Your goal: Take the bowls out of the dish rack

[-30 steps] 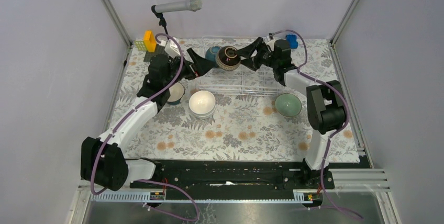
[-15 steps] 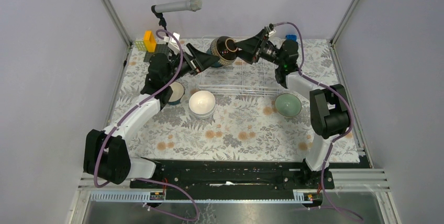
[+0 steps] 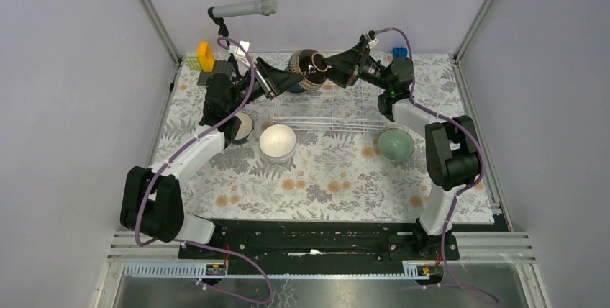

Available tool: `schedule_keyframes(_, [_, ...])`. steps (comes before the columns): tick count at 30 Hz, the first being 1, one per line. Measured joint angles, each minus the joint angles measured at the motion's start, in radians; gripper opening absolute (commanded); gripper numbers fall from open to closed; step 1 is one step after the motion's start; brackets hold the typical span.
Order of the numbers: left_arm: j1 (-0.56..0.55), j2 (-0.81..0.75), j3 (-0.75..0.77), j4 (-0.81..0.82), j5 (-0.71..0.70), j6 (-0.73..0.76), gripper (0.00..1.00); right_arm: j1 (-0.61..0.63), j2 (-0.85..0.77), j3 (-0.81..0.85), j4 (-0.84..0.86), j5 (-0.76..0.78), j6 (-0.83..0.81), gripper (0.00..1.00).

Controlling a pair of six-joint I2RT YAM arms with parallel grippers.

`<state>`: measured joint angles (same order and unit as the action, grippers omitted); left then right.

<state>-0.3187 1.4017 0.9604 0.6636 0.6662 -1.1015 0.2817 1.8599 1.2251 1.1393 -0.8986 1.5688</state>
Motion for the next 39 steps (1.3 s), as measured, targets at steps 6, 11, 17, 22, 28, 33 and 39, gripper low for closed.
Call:
schedule_keyframes(6, [0.000,0.026,0.006,0.106,0.025,-0.064,0.52,0.005,0.026,0.000,0.029,-0.012,0.027,0.45])
schedule_keyframes(11, [-0.001,0.056,0.010,0.164,0.039,-0.112,0.34,0.006,0.043,0.000,0.052,-0.011,0.064,0.47])
schedule_keyframes(17, [-0.006,0.068,0.013,0.196,0.052,-0.155,0.05,0.007,0.056,0.001,0.092,-0.004,0.113,0.57])
schedule_keyframes(22, [-0.010,0.093,0.040,0.203,0.069,-0.160,0.00,0.008,0.072,0.001,0.103,-0.003,0.105,0.74])
schedule_keyframes(28, [-0.009,0.108,0.042,0.170,0.076,-0.148,0.00,0.008,0.092,0.001,0.109,-0.003,0.093,0.85])
schedule_keyframes(33, [-0.010,0.092,0.047,0.010,0.060,-0.052,0.00,0.008,0.095,0.001,0.074,0.000,0.030,0.86])
schedule_keyframes(39, [-0.010,-0.032,0.070,-0.447,-0.094,0.202,0.00,0.008,0.066,0.000,-0.219,0.061,-0.209,0.87])
